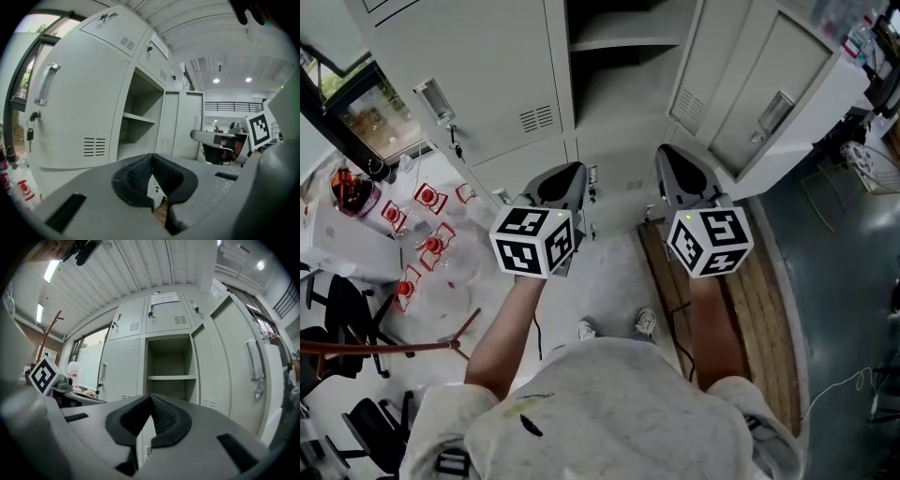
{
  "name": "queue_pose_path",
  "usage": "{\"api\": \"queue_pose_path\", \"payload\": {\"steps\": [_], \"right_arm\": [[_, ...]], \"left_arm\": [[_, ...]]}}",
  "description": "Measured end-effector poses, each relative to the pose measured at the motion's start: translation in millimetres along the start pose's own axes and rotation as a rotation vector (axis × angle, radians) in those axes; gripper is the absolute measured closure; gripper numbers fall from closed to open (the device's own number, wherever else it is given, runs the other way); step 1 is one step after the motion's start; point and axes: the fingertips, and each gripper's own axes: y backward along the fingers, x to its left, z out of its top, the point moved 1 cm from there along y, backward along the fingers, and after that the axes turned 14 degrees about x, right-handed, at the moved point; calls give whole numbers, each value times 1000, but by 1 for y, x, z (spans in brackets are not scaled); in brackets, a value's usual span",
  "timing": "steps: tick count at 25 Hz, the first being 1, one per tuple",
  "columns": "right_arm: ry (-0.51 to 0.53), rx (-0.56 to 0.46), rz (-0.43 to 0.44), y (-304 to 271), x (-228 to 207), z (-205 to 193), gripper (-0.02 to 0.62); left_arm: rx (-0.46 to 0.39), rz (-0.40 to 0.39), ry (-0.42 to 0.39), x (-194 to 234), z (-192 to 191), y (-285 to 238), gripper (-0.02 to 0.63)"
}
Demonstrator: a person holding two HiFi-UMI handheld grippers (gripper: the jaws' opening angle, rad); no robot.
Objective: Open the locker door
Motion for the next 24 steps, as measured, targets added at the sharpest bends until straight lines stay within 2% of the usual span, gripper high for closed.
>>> {"api": "queue_pose_path", "payload": {"steps": [10,24], "right_arm": [[16,9,36,-15,25,-1,592],[23,16,44,-37,26,-1,592]], "left_arm": [[0,25,6,21,-4,10,600],[-9,21,-1,38,3,-1,600]]}}
